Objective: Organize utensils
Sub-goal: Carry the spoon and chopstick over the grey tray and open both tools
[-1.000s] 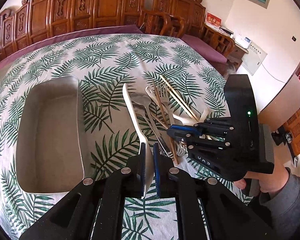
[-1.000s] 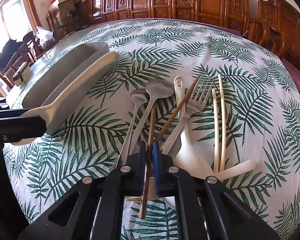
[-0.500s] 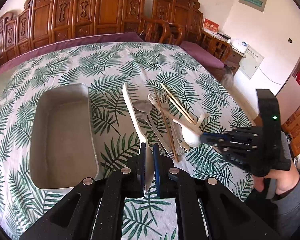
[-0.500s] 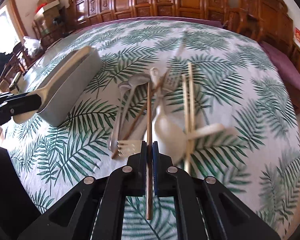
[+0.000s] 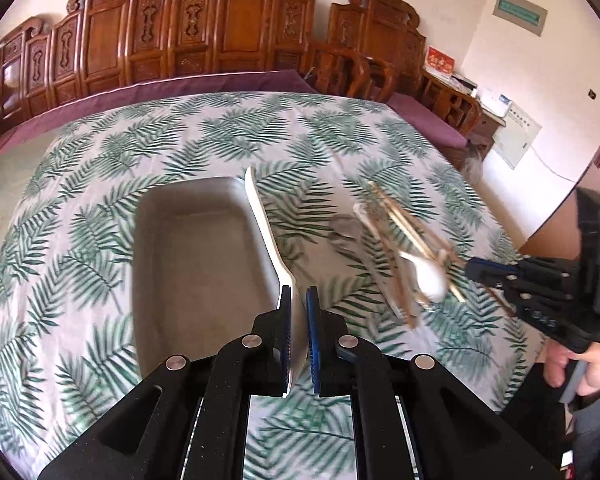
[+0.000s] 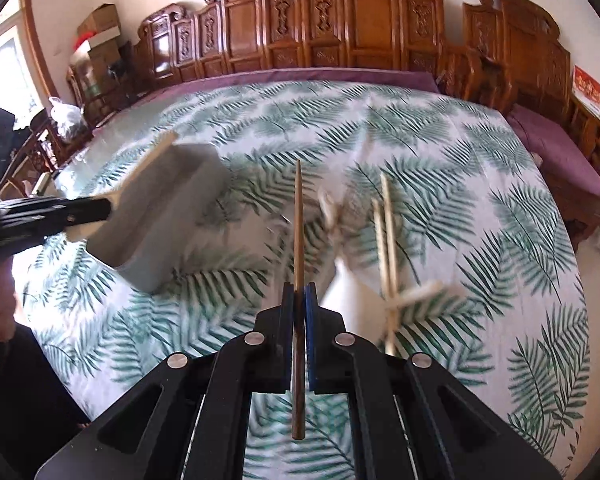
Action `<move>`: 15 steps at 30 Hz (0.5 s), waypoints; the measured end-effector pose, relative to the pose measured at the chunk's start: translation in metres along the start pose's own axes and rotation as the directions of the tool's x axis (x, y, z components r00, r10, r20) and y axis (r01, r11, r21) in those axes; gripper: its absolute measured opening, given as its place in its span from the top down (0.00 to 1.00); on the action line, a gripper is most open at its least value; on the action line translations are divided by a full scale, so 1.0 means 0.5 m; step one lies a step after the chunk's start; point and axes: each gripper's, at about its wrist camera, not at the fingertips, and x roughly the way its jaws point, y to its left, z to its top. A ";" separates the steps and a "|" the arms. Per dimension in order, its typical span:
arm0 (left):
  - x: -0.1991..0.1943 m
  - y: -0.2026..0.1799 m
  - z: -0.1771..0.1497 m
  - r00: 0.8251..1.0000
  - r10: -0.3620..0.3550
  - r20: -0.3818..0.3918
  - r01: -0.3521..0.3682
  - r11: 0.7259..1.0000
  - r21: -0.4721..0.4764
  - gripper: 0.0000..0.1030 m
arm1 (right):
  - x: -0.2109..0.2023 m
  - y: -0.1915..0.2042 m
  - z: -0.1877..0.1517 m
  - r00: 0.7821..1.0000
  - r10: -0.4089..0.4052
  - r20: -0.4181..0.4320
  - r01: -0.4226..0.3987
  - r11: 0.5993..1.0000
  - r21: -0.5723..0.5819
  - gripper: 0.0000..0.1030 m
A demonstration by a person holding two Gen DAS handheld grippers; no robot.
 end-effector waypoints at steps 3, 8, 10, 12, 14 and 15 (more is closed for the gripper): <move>0.010 0.027 0.001 1.000 0.021 -0.001 -0.021 1.000 -0.001 0.94 | 0.005 0.035 0.017 1.000 0.012 0.005 -0.012 1.000 -0.026 0.94; 0.033 0.063 -0.012 0.999 0.023 -0.026 -0.024 0.999 -0.025 0.94 | 0.018 0.087 0.048 1.000 0.025 0.005 -0.025 0.997 -0.068 0.94; 0.043 0.076 -0.017 0.999 0.018 -0.037 -0.019 0.999 -0.038 0.94 | 0.025 0.104 0.058 1.000 0.030 0.003 -0.029 0.996 -0.080 0.94; 0.051 0.084 -0.019 0.999 0.009 -0.043 -0.011 0.999 -0.049 0.94 | 0.031 0.117 0.065 0.999 0.034 0.002 -0.033 0.996 -0.086 0.94; 0.057 0.094 -0.021 0.999 0.005 -0.047 -0.007 0.998 -0.060 0.94 | 0.037 0.131 0.070 0.999 0.040 0.000 -0.039 0.995 -0.089 0.94; 0.062 0.100 -0.022 0.999 0.003 -0.049 -0.007 0.998 -0.068 0.94 | 0.040 0.138 0.071 0.999 0.043 -0.002 -0.043 0.995 -0.091 0.94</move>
